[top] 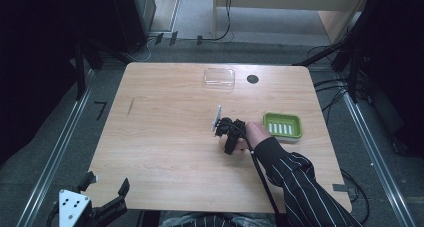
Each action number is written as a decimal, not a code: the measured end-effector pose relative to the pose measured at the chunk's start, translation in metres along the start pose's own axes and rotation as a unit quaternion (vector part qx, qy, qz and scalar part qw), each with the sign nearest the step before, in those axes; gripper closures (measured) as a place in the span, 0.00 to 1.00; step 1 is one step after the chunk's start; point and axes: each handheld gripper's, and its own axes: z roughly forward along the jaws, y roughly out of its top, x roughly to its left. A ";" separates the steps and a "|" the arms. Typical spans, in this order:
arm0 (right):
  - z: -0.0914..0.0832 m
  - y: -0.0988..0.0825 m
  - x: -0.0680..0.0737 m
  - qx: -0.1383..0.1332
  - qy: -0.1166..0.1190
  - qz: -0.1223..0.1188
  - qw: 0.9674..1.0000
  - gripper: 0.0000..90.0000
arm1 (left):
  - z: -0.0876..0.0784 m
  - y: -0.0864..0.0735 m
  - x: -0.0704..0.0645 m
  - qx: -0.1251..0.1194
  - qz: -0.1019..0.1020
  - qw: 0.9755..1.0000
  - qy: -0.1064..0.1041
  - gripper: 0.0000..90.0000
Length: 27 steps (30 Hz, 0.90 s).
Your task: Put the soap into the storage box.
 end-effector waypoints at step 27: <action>-0.010 -0.007 0.000 -0.002 -0.012 -0.015 1.000 0.37 | 0.001 0.001 -0.001 0.000 0.000 1.000 0.001 0.08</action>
